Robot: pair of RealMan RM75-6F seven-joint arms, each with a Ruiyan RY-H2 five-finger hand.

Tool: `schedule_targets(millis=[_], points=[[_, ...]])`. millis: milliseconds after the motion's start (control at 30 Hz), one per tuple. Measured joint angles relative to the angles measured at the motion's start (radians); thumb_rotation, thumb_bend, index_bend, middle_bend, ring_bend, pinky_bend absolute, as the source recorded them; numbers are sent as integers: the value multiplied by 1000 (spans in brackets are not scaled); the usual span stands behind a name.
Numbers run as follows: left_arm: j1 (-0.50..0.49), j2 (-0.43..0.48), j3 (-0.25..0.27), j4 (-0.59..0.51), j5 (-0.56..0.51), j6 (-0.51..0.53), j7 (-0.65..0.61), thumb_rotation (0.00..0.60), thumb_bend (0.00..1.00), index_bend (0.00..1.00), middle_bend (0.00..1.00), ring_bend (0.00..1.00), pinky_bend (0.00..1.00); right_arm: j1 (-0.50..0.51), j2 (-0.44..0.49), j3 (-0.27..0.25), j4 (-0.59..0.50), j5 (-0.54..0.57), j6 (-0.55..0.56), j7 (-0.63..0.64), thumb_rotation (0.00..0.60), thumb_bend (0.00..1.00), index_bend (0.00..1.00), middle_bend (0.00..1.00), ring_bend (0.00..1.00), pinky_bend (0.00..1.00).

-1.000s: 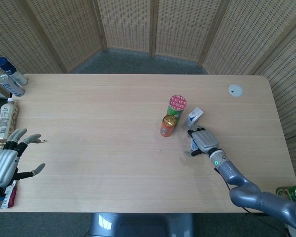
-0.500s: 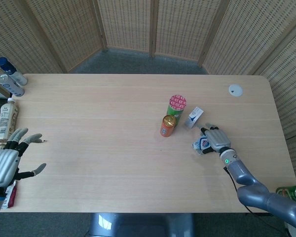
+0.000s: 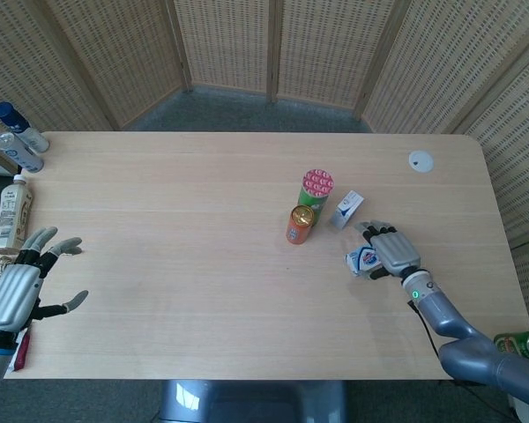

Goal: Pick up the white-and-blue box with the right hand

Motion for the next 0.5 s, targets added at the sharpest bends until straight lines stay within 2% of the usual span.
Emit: schedule_targets(millis=[167,367,500], points=[[5,4,1,0,-2,6,-3,571,272,183,330,83,0,-2,-15,-19,24,-38,16,-8,509,316,0,0,0,0],[5,7,2,-6,-2,6,2,566,272,183,330,82,0,-11,-60,-36,99,-91,50,8,581,342,0,0,0,0],[5,7,3,-11,-1,6,8,567,271,183,330,82,0,-10,-87,-48,160,-134,65,36,597,348,0,0,0,0]])
